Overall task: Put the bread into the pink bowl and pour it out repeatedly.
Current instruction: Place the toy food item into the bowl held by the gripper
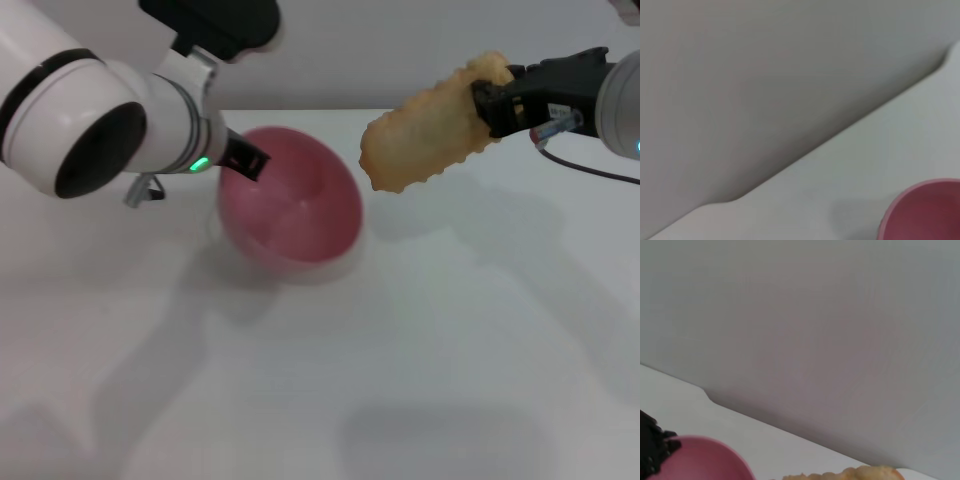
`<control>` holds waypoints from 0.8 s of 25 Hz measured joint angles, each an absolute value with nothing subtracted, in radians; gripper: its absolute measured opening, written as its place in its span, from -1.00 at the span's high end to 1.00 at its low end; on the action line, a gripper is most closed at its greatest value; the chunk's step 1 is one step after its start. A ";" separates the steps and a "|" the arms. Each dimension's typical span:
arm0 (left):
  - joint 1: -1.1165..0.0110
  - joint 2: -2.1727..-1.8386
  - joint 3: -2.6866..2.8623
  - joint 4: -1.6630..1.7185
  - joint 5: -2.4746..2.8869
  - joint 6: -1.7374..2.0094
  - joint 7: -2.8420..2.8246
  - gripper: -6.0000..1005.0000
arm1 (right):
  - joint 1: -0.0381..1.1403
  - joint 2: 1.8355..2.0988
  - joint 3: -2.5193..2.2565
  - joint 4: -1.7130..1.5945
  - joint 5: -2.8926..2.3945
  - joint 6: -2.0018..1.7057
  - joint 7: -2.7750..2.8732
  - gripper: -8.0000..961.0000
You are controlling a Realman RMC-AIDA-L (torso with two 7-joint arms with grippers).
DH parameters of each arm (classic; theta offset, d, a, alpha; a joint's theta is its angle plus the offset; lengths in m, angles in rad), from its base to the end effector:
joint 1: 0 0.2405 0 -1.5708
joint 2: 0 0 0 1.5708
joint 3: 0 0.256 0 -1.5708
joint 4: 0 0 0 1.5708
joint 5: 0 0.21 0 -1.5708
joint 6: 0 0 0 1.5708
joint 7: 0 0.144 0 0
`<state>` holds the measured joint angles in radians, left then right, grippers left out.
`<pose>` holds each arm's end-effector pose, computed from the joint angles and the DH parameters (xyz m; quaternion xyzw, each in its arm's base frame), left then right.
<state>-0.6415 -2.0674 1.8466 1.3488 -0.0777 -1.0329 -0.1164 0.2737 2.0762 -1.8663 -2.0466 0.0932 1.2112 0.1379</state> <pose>-0.1374 0.3992 -0.0364 -0.8451 -0.2777 0.1167 0.4417 0.0954 0.3143 0.0314 -0.8355 0.3068 0.0245 0.4552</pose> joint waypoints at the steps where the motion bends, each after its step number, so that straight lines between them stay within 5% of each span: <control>1: -0.641 -2.067 1.847 1.349 -0.078 -1.033 -0.116 0.78 | 0.275 2.076 -1.867 -2.044 0.093 1.207 0.137 0.39; 20: -0.672 -2.071 1.894 1.359 -0.258 -0.936 -0.077 0.78 | 0.310 2.073 -1.919 -1.840 0.187 1.044 0.104 0.62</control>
<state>-0.6717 -2.0708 1.8941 1.3591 -0.2579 -0.9362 -0.0773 0.3102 2.0734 -1.9189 -1.8400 0.1875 1.0442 0.1041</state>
